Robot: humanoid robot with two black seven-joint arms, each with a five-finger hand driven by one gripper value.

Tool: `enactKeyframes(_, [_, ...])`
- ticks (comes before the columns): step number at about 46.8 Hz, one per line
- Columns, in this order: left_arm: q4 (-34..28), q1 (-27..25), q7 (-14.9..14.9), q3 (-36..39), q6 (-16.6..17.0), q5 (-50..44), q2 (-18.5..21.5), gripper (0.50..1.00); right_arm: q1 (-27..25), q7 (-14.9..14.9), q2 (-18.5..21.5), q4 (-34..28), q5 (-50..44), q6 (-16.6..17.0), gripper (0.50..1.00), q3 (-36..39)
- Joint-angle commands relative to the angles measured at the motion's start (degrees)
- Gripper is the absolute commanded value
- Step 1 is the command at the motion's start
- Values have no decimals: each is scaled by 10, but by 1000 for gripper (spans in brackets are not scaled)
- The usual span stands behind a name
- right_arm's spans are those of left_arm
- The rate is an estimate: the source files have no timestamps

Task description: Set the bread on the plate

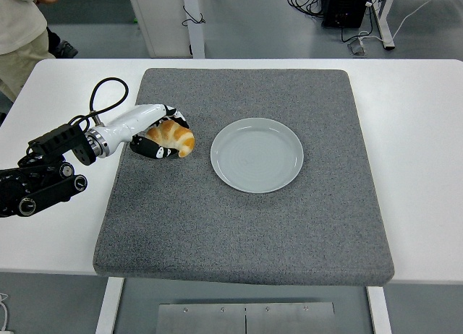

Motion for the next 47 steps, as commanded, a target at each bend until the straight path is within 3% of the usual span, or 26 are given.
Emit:
enactKeyframes(1, [-1, -5, -1, -5, -2, -2, 5, 500, 0, 0, 0, 0, 0, 0, 1000, 0])
enactKeyframes(10, [-11, -54, -4, -2, -6, -17, 33, 500, 0, 0, 0, 0, 0, 0, 1000, 0])
enactKeyframes(19, [-25, -114, -6, -3, -31, -28, 64, 500, 0, 0, 0, 0, 0, 0, 1000, 0])
enactKeyframes(34, [-27, -198, -7, -3, -93, -42, 86, 500, 0, 0, 0, 0, 0, 0, 1000, 0])
enactKeyframes(47, [-32, -238, -6, 0, -118, -41, 91, 500, 0, 0, 0, 0, 0, 0, 1000, 0])
